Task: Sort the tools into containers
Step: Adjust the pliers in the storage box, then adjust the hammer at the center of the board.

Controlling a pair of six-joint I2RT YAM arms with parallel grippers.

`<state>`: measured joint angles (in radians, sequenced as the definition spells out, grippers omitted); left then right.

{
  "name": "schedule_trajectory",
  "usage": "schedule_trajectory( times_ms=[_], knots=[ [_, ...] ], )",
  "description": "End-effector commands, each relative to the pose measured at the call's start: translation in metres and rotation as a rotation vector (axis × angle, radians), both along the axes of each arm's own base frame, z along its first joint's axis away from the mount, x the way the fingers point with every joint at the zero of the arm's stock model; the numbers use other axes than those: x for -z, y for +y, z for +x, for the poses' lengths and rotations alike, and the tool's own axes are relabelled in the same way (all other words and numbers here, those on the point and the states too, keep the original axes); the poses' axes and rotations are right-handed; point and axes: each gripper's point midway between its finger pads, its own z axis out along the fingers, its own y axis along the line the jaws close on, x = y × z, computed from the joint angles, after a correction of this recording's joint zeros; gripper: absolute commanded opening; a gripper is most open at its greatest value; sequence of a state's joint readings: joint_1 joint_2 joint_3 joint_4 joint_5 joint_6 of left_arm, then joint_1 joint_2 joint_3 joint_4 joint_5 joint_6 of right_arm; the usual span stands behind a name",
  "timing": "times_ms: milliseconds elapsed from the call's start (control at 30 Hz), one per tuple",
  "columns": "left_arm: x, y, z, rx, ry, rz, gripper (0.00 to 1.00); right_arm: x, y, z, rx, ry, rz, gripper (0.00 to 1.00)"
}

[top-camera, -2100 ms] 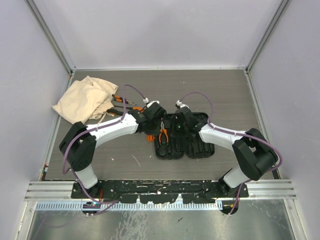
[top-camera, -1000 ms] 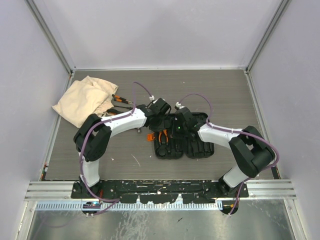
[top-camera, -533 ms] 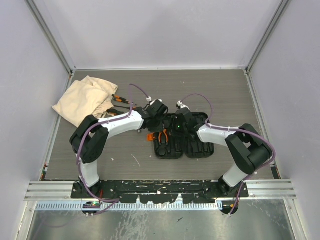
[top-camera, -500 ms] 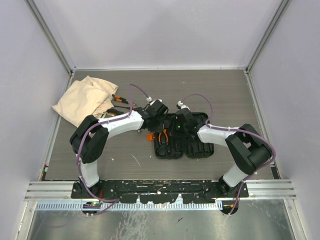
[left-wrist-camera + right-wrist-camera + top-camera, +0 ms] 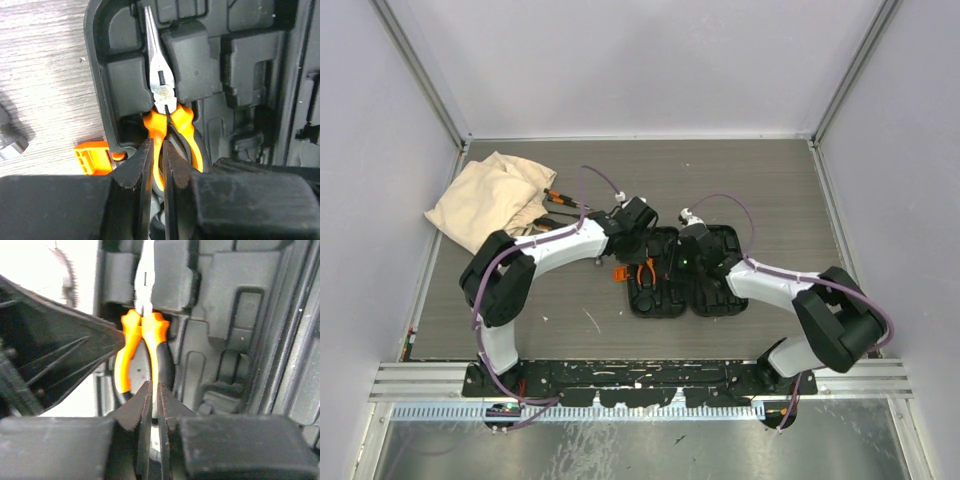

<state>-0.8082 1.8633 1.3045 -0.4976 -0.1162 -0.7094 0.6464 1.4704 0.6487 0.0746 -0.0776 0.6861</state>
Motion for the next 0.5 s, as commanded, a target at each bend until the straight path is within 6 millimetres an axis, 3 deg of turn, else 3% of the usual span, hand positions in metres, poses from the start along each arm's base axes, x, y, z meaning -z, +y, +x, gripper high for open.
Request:
schedule_trajectory(
  times_ms=[0,133,200,367,467],
  knots=[
    [-0.073,-0.009,0.021,0.037,-0.126,-0.081,0.16,-0.069,0.013,0.017,-0.021,-0.169,0.104,0.18],
    [-0.121,0.000,0.032,0.054,-0.234,-0.103,0.25,-0.111,0.006,0.028,0.018,-0.289,0.133,0.28],
    [-0.140,0.013,0.036,0.044,-0.291,-0.094,0.31,-0.119,-0.002,0.028,0.040,-0.322,0.126,0.33],
    [-0.161,0.063,0.038,-0.004,-0.388,-0.033,0.44,-0.127,-0.031,0.020,0.127,-0.389,0.108,0.44],
    [-0.157,0.100,0.033,-0.042,-0.403,0.018,0.51,-0.121,-0.044,0.013,0.159,-0.401,0.089,0.49]
  ],
)
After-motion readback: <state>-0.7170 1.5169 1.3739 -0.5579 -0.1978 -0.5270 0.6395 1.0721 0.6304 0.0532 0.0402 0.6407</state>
